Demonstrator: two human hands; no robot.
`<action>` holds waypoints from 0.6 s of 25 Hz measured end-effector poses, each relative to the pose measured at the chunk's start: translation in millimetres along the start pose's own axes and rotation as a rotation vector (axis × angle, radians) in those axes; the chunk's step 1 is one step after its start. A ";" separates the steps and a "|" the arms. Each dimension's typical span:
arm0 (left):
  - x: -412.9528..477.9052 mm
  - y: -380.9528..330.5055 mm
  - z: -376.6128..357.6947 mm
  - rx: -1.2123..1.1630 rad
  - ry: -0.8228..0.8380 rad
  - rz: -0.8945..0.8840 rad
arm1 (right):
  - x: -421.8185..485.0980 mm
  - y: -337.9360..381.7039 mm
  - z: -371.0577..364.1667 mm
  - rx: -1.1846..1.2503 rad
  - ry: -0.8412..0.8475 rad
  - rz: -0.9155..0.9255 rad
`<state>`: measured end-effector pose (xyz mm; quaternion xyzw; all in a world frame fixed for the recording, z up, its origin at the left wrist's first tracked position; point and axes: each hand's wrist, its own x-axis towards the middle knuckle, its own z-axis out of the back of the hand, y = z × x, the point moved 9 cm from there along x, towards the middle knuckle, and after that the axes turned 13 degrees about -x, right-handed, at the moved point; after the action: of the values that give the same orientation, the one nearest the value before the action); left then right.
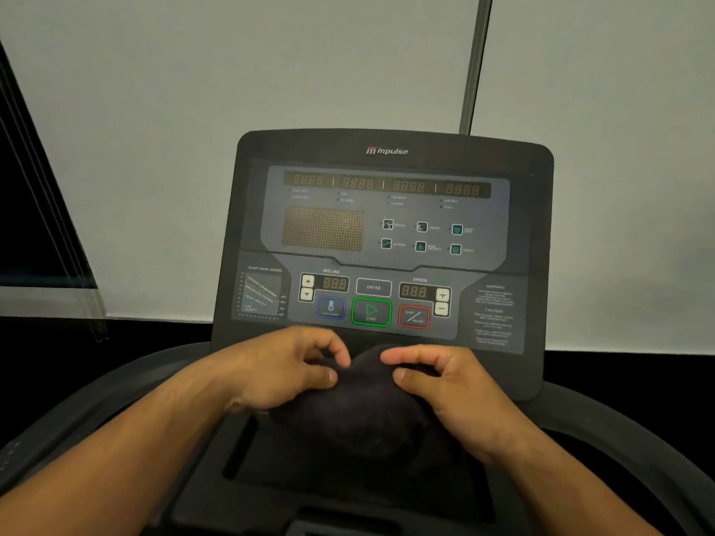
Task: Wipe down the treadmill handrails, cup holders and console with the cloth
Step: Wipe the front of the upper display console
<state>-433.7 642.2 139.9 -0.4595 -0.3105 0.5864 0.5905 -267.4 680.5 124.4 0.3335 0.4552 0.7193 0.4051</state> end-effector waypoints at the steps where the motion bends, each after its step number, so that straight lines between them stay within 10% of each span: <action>1: 0.6 -5.4 11.0 0.040 -0.086 -0.036 | 5.8 4.0 -3.0 0.005 0.020 0.007; 6: -16.0 -45.9 81.1 0.290 -0.577 -0.271 | 42.7 45.7 -29.1 0.032 0.059 0.095; 15: 15.9 -112.3 196.0 0.736 -0.952 -0.585 | 152.0 146.6 -81.3 -0.071 0.082 0.275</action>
<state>-563.6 705.1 314.4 0.1839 -0.4287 0.6087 0.6417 -445.6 746.2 247.4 0.3486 0.3955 0.7968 0.2953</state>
